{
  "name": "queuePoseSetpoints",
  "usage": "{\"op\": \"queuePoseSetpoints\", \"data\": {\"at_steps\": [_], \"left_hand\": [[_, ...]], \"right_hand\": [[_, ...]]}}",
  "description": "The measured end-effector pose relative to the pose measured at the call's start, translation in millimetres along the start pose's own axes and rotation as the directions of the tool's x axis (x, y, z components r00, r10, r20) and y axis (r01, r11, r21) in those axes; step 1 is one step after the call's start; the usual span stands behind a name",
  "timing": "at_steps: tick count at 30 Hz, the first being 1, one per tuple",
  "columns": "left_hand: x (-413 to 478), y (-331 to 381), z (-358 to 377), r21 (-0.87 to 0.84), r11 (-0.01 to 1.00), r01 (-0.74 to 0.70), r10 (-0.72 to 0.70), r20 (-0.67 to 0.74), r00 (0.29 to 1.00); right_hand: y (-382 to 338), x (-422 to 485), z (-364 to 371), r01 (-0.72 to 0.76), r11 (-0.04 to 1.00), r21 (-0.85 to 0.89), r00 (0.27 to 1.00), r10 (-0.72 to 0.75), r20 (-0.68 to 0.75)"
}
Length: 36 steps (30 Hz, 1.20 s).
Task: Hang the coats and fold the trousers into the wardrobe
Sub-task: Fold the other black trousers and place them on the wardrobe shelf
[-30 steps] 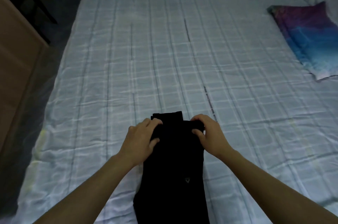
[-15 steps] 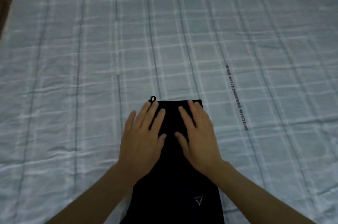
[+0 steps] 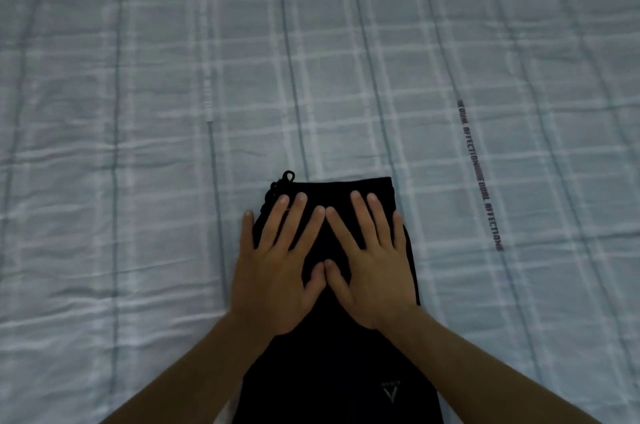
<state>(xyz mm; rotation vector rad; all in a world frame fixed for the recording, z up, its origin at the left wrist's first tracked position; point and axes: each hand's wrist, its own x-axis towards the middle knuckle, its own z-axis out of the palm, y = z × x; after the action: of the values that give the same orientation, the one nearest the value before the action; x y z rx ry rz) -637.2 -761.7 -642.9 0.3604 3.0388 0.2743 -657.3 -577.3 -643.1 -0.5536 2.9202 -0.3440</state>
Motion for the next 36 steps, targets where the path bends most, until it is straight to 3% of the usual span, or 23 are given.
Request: {"op": "queuePoseSetpoints", "data": {"at_steps": [7,12,16,20,24,30,36], "left_hand": [[-4.7,4.8,-2.8,0.061,0.998,0.012,-0.013,0.019,1.0],[-35.4,37.3,-17.3,0.18,0.977,0.112,-0.126,0.066,0.99],[-140.4,82.5,-15.1,0.066,0.998,0.023,-0.03,0.109,0.994],[-241.3,99.9,0.8,0.056,0.997,0.047,-0.056,0.156,0.986],[-299.7,109.9,3.5,0.052,0.996,0.068,-0.076,0.173,0.982],[-339.0,114.9,0.9,-0.044,0.999,-0.014,0.022,0.19,0.981],[-329.5,124.8,-5.4,0.02,0.998,0.057,-0.06,0.199,0.978]], "right_hand": [[-0.8,-4.2,-2.6,0.019,1.0,-0.009,1.0,-0.019,-0.009],[-7.0,-16.0,-9.2,0.007,0.994,-0.106,1.0,-0.008,-0.01],[-21.4,-98.0,-6.5,0.085,0.995,-0.054,0.996,-0.083,0.038],[-29.0,-224.9,8.1,0.203,0.979,-0.022,0.976,-0.201,0.078],[-26.1,-309.0,18.3,0.169,0.984,-0.046,0.977,-0.161,0.141],[-26.0,-344.1,20.8,0.2,0.979,0.025,0.973,-0.202,0.112],[-28.0,-341.4,14.8,0.175,0.984,0.046,0.978,-0.179,0.108]]}}
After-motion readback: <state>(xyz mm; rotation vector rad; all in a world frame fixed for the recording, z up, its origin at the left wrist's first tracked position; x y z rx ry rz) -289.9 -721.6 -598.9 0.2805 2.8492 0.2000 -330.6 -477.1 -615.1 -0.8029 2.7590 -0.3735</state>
